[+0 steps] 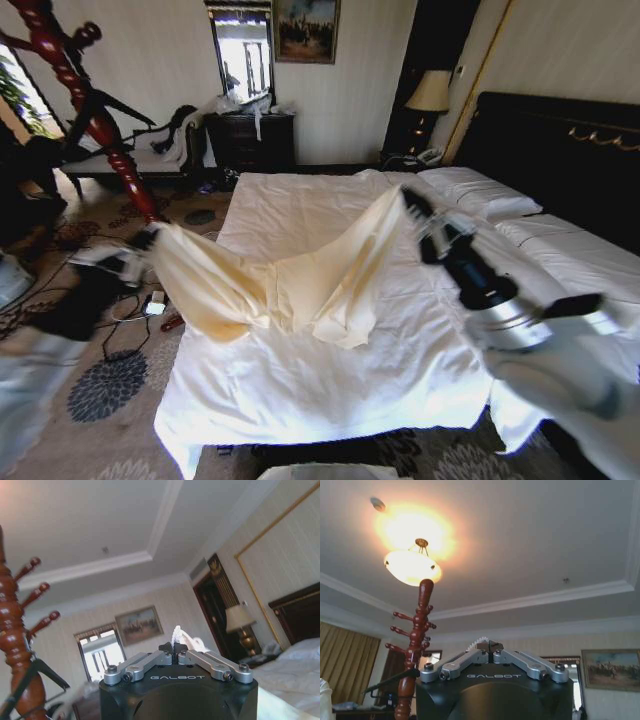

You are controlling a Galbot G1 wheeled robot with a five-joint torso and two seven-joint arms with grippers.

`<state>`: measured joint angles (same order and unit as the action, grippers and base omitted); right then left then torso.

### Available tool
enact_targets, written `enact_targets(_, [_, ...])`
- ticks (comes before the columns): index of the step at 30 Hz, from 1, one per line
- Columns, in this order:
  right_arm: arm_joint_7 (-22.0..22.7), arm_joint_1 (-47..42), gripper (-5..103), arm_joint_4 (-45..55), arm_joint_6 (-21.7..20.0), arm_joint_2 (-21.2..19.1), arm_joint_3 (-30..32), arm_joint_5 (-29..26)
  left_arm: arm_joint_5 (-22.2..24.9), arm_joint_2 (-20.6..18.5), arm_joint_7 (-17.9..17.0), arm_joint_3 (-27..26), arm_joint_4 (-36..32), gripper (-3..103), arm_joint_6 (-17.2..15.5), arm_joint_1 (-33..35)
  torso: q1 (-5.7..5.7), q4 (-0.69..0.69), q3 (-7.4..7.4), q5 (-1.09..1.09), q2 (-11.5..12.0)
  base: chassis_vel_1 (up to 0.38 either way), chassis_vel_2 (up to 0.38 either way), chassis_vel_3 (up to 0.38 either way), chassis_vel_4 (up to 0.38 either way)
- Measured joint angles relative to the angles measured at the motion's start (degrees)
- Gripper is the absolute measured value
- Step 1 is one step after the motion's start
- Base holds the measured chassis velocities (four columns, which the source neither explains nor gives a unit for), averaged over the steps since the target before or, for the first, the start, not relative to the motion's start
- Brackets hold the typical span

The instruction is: Pick up the clothes from the bed and hang them on the clothes hanger.

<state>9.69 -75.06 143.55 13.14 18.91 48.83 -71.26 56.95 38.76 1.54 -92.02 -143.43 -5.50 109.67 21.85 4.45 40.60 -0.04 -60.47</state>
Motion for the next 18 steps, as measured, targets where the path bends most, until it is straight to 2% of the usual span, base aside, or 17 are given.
enact_targets(1, [0.6, 2.7, 0, -2.2, -1.8, -0.2, -2.1, -1.0, -1.0, -2.4, -0.1, 1.6, 2.8, 1, -2.1, -2.4, 0.01, 0.04, -0.01, 0.03, 0.0, 0.0, 0.0, 0.0, 0.0])
enact_targets(2, [0.6, 2.7, 0, -2.2, -1.8, -0.2, -2.1, -1.0, -1.0, -2.4, -0.1, 1.6, 2.8, 1, -2.1, -2.4, 0.01, 0.04, -0.01, 0.03, 0.0, 0.0, 0.0, 0.0, 0.0])
enact_targets(4, [0.4, 5.1, 0, -8.9, -3.8, 0.5, -7.7, -0.9, -5.3, -4.2, 0.5, 7.5, 9.9, 1, -3.8, -7.4, 0.01, 0.05, 0.0, 0.07, 0.0, 0.0, 0.0, 0.0, 0.0])
enact_targets(5, [0.0, 6.1, 0, -13.6, -4.1, 1.5, -11.8, 0.9, -8.4, -4.5, 1.5, 13.6, 15.8, 1, -4.3, -11.9, 0.02, 0.02, 0.01, 0.09, 0.0, 0.0, 0.0, 0.0, 0.0])
enact_targets(6, [-1.1, 6.7, 0, -20.7, -4.1, 3.8, -17.9, 4.8, -12.6, -4.0, 2.9, 24.8, 23.8, 1, -4.3, -18.1, 0.06, 0.02, 0.04, 0.01, 0.0, 0.0, 0.0, 0.0, 0.0])
enact_targets(7, [-1.1, 6.7, 0, -20.7, -4.1, 3.8, -17.9, 4.8, -12.6, -4.0, 2.9, 24.8, 23.8, 1, -4.3, -18.1, 0.06, 0.02, 0.04, 0.01, 0.0, 0.0, 0.0, 0.0, 0.0])
enact_targets(9, [-1.9, 6.8, 0, -27.6, -3.2, 6.7, -23.9, 9.8, -19.0, -1.5, 4.8, 36.2, 29.8, 1, -2.9, -22.7, 0.1, 0.02, 0.07, -0.04, 0.1, 0.0, 0.0, 0.0, 0.0])
enact_targets(11, [-2.5, 5.7, 0, -29.8, -2.3, 9.1, -26.4, 12.9, -24.2, 1.2, 6.0, 41.7, 31.5, 1, -1.9, -23.9, 0.07, 0.03, 0.04, 0.11, 0.1, 0.0, 0.0, 0.0, 0.0])
enact_targets(13, [-2.7, 4.8, 0, -28.9, -1.8, 10.1, -26.8, 13.8, -26.0, 3.1, 6.4, 44.4, 31.2, 1, -1.7, -23.6, 0.01, 0.04, 0.01, 0.04, 0.0, 0.0, 0.0, 0.0, 0.0])
enact_targets(16, [-2.8, 4.7, 0, -27.4, -1.4, 10.3, -26.8, 14.1, -26.6, 3.7, 6.5, 45.2, 30.2, 1, -1.6, -23.0, 0.01, 0.01, 0.01, 0.0, 0.0, 0.0, 0.0, 0.0, 0.0])
enact_targets(18, [-2.9, 4.8, 0, -23.7, -0.8, 9.7, -26.0, 14.3, -25.9, 3.9, 6.5, 44.9, 26.5, 1, -1.5, -21.3, 0.02, -0.03, 0.01, 0.04, 0.0, 0.0, 0.0, 0.0, 0.0])
